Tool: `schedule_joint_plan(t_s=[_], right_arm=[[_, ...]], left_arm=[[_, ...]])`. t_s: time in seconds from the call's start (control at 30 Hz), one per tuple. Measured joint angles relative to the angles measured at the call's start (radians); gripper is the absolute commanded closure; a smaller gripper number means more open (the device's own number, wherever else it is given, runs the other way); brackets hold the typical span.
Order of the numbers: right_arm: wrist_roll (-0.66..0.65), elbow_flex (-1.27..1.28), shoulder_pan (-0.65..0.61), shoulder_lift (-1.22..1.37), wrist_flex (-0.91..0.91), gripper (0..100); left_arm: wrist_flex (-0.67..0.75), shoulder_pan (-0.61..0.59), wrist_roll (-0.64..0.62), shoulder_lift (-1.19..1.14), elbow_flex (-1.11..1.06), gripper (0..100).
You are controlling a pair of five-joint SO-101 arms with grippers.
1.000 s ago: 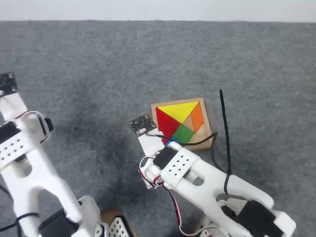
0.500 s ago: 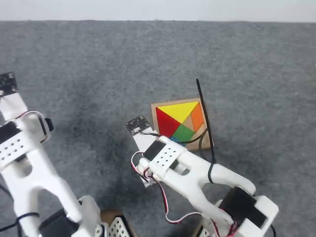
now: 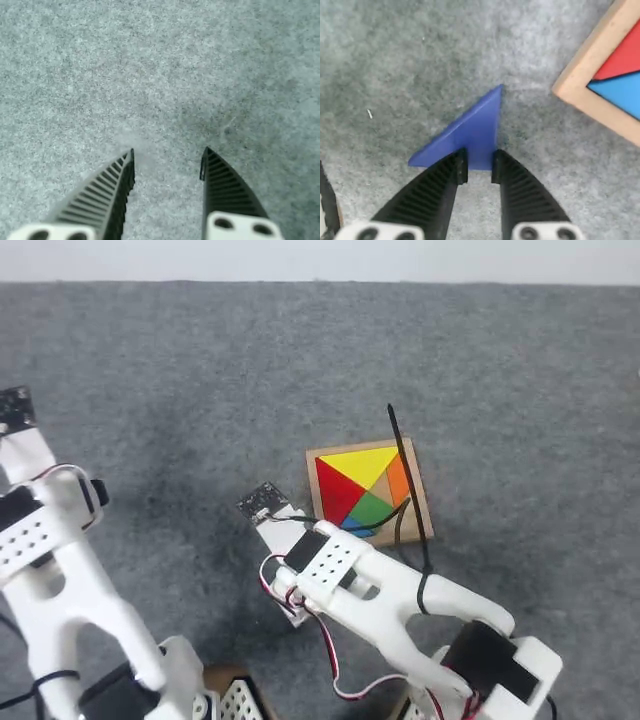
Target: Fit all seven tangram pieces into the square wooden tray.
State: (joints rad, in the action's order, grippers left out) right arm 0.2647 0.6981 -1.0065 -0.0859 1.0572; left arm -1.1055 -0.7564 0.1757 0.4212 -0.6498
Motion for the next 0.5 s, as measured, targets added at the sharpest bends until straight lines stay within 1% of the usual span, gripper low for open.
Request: schedule_joint_plan(t_s=[0.13, 0.27, 0.4, 0.43, 0.5], right_arm=[[0.000, -0.029, 0.049, 0.000, -0.026, 98.2], [0.000, -0.037, 0.048, -0.012, -0.026, 99.4], [-0.003, 0.000, 0.054, -0.157, -0.026, 99.1], [-0.014, 0.028, 0.072, -0.210, -0.029, 99.1], [-0.064, 0.095, 0.137, -0.336, -0.054, 99.1]], left_arm=[[0.000, 0.000, 0.000, 0.002, 0.000, 79], [0.000, 0.000, 0.000, 0.002, 0.000, 79], [-0.003, 0.014, 0.000, 0.006, 0.000, 79], [-0.017, 0.037, 0.003, 0.008, 0.000, 79], [-0.086, 0.106, 0.055, 0.008, 0.031, 79]])
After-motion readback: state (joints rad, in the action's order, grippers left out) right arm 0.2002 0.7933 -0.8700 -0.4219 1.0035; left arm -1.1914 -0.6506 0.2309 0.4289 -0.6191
